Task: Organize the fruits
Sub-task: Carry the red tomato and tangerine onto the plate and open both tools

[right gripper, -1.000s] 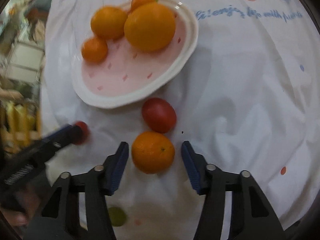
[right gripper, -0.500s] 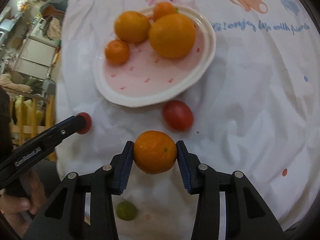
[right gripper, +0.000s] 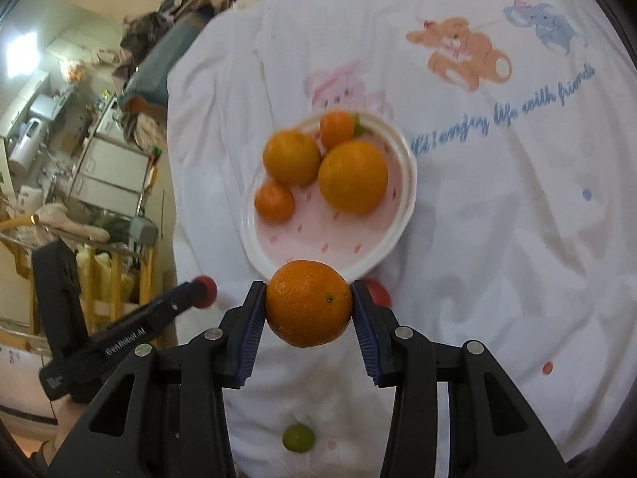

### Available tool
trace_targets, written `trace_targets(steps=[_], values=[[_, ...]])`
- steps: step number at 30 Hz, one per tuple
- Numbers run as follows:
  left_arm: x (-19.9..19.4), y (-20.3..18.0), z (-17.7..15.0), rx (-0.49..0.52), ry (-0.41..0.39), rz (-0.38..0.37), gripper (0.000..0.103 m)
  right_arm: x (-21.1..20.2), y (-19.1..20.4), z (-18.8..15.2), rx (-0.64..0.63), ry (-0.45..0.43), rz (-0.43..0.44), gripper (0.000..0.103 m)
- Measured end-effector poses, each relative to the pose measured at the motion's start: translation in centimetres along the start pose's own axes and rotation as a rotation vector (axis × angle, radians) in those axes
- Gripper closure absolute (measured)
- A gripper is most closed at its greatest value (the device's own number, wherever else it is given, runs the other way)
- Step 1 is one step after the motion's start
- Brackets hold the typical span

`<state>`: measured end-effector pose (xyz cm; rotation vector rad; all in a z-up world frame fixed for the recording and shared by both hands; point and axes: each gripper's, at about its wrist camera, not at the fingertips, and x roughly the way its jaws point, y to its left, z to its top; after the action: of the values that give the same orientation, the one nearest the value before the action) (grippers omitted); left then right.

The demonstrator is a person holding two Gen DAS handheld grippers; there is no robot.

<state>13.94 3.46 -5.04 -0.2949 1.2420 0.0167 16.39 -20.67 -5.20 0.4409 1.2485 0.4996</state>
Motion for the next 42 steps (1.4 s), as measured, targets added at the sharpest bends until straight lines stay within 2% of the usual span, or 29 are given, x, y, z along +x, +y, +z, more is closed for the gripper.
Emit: trace_targets(steps=[6, 10, 21, 34, 38, 39, 41, 42], values=[[1.0, -0.8, 1.6, 0.006, 0.015, -0.008, 0.078, -0.2, -0.4, 2.6, 0.013, -0.039, 0.006, 0.058], [2.6, -1.7, 2.6, -0.004, 0.046, -0.03, 0.078, 0.6, -1.4, 3.7, 0.051, -0.028, 0.01, 0.058], [6.6, -3.3, 3.5, 0.001, 0.092, -0.067, 0.078, 5.2, -4.9, 3.2, 0.13, 0.071, 0.026, 0.058], [7.5, -3.4, 3.4, -0.009, 0.108, -0.069, 0.078, 5.6, -4.2, 3.1, 0.102, 0.076, 0.019, 0.058], [7.2, -3.5, 3.7, -0.007, 0.09, -0.052, 0.076, 5.6, -4.0, 3.1, 0.085, 0.071, 0.006, 0.056], [7.1, -3.5, 3.7, -0.012, 0.092, -0.055, 0.067, 5.5, -3.9, 3.1, 0.077, 0.068, -0.006, 0.056], [6.9, -3.3, 3.8, -0.033, 0.089, -0.082, 0.051, 5.3, -3.8, 3.1, 0.071, 0.054, 0.0, 0.043], [6.6, -3.2, 3.8, -0.037, 0.08, -0.086, 0.045, 5.1, -3.8, 3.2, 0.075, 0.044, 0.012, 0.033]])
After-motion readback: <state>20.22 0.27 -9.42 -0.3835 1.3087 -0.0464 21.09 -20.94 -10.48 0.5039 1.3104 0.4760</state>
